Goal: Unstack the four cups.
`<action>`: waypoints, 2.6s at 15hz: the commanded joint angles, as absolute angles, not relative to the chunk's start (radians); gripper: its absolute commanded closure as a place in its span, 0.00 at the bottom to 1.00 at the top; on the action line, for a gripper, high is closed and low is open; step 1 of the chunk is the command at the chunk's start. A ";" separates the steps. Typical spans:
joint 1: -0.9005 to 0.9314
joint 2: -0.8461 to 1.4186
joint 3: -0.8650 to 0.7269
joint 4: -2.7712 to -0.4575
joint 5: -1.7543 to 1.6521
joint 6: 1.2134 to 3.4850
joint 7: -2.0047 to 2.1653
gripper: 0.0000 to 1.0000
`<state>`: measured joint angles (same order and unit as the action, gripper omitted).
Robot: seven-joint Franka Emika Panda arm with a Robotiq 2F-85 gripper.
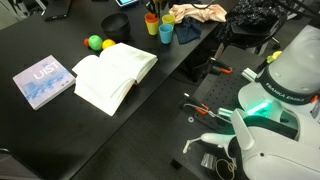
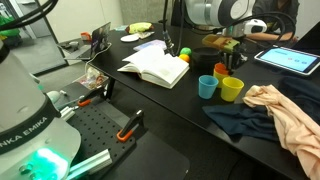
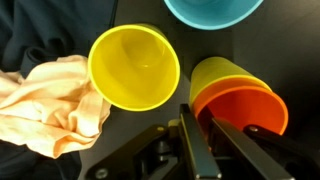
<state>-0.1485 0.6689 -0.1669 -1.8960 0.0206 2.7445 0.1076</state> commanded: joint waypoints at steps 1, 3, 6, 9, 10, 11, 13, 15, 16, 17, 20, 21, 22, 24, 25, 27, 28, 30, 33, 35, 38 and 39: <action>-0.148 0.653 -0.168 -1.911 0.023 2.760 0.104 0.50; -0.147 0.649 -0.168 -1.909 0.022 2.753 0.104 0.37; -0.143 0.643 -0.171 -1.901 0.016 2.748 0.103 0.12; -0.142 0.641 -0.165 -1.895 0.020 2.743 0.103 0.00; -0.141 0.640 -0.164 -1.895 0.019 2.743 0.102 0.00; -0.139 0.639 -0.164 -1.895 0.019 2.742 0.102 0.00; -0.140 0.640 -0.163 -1.895 0.020 2.740 0.102 0.00; -0.141 0.641 -0.161 -1.896 0.022 2.743 0.099 0.02; -0.142 0.642 -0.159 -1.896 0.023 2.744 0.099 0.27; -0.142 0.642 -0.158 -1.897 0.023 2.745 0.098 0.27; -0.143 0.643 -0.156 -1.896 0.023 2.746 0.096 0.49; -0.143 0.643 -0.155 -1.896 0.024 2.746 0.096 0.58; -0.143 0.643 -0.155 -1.897 0.024 2.746 0.096 0.65; -0.144 0.643 -0.154 -1.897 0.025 2.745 0.096 0.81; -0.144 0.643 -0.154 -1.898 0.025 2.745 0.096 0.87; -0.144 0.642 -0.153 -1.899 0.025 2.744 0.096 0.97; -0.145 0.640 -0.152 -1.900 0.026 2.742 0.095 0.99; -0.143 0.633 -0.153 -1.899 0.025 2.734 0.097 0.98; -0.136 0.619 -0.164 -1.890 0.014 2.714 0.099 0.96; -0.147 0.605 -0.154 -1.884 0.024 2.702 0.091 0.97; -0.181 0.570 -0.126 -1.875 0.067 2.707 0.081 0.97; -0.186 0.560 -0.123 -1.872 0.077 2.711 0.083 0.97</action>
